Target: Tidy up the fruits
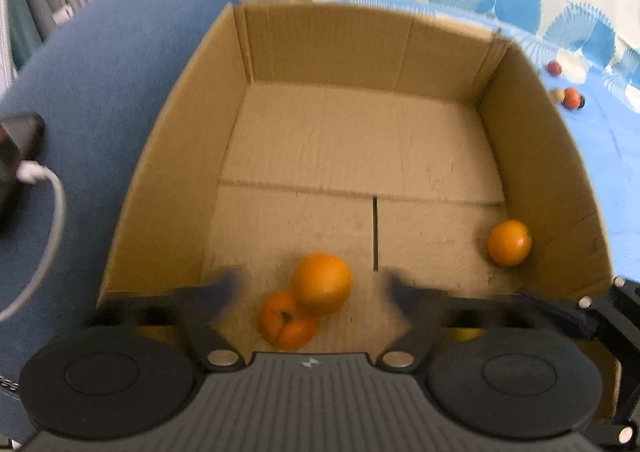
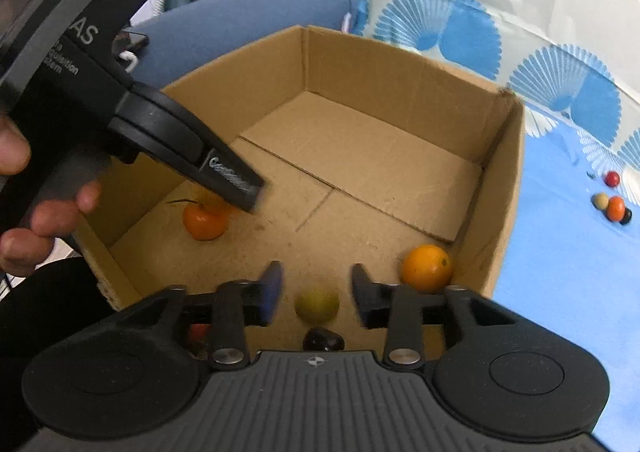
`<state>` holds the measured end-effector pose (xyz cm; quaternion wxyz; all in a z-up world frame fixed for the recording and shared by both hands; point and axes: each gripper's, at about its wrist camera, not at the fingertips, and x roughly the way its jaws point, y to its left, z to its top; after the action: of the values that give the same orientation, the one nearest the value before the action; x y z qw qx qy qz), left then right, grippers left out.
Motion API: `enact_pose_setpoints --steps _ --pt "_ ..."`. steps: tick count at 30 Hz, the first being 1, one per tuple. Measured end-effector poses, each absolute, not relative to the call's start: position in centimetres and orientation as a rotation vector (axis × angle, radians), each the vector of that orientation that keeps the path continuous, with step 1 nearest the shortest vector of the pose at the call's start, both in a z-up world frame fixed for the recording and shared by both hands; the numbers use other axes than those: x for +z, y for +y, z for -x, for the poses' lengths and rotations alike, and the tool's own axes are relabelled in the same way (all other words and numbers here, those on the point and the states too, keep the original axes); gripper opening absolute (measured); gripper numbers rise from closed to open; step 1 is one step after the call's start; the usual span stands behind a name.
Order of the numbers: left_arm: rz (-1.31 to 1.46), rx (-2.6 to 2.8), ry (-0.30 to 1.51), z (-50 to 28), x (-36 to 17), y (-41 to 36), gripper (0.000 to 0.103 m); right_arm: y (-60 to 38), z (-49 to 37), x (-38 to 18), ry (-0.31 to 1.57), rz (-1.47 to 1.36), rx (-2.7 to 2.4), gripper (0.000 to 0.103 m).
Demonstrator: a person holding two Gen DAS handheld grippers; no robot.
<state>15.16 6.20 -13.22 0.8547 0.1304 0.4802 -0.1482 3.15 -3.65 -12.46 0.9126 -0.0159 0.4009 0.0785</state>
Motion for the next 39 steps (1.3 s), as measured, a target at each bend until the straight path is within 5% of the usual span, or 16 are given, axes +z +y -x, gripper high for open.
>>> enact_pose_setpoints --steps 2,18,39 --pt "-0.282 -0.314 0.937 -14.3 -12.1 6.1 0.103 -3.5 -2.7 -11.8 0.809 0.049 0.137 0.092" --pt "-0.277 -0.299 0.946 -3.0 -6.3 10.6 0.103 -3.1 9.0 -5.1 0.825 -0.099 0.059 0.100" --pt "-0.189 -0.292 0.687 9.2 3.4 14.0 0.103 -1.9 22.1 5.1 0.395 -0.102 -0.032 0.102"
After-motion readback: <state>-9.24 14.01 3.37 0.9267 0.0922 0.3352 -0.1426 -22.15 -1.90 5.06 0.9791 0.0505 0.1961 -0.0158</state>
